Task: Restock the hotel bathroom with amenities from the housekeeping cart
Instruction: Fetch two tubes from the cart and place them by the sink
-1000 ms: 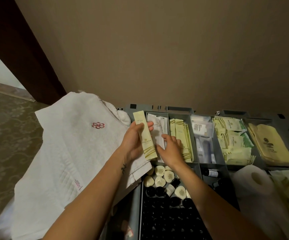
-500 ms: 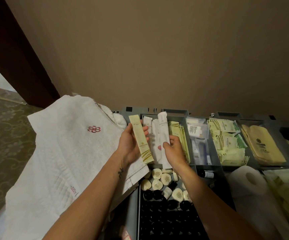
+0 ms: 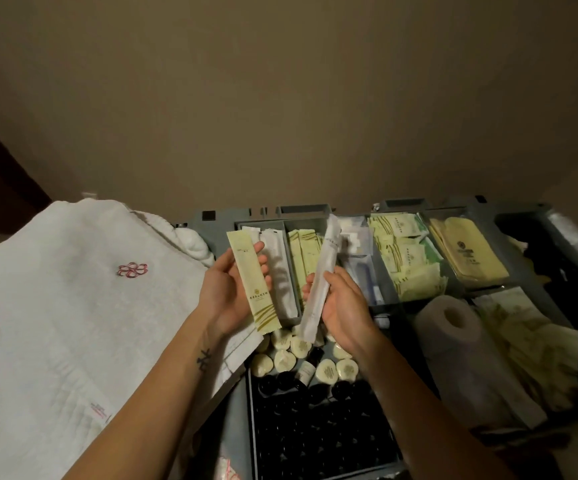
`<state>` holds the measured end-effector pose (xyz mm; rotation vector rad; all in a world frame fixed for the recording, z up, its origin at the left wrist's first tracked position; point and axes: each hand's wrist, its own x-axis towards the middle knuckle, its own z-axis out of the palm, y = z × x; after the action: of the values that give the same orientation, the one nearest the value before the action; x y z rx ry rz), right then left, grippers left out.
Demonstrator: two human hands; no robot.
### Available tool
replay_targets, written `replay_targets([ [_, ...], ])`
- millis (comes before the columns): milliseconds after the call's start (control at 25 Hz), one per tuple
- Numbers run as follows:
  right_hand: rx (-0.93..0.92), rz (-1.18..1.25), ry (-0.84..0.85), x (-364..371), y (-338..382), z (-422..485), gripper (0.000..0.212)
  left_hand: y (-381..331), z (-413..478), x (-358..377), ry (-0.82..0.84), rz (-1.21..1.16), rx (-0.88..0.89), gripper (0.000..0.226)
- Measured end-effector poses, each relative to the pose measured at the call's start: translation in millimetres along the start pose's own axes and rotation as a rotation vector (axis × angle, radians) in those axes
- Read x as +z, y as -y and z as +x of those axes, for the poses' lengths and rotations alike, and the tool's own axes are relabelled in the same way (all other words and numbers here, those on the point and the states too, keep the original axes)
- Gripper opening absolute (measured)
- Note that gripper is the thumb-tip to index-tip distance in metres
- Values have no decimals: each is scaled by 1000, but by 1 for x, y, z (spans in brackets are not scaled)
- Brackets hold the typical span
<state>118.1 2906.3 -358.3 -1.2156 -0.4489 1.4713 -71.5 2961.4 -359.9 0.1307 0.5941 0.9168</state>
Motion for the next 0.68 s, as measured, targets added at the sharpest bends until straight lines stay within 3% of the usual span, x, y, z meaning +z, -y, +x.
replay_targets([
  [120, -53, -11, -18, -16, 12, -15, 25, 21, -3, 12, 46, 30, -98, 42],
  [280, -19, 130, -90, -47, 27, -48, 44, 68, -10, 40, 83, 93, -198, 41],
  [680, -175, 371, -345, -204, 60, -192, 39, 254, -26, 121, 193, 329, -467, 40],
])
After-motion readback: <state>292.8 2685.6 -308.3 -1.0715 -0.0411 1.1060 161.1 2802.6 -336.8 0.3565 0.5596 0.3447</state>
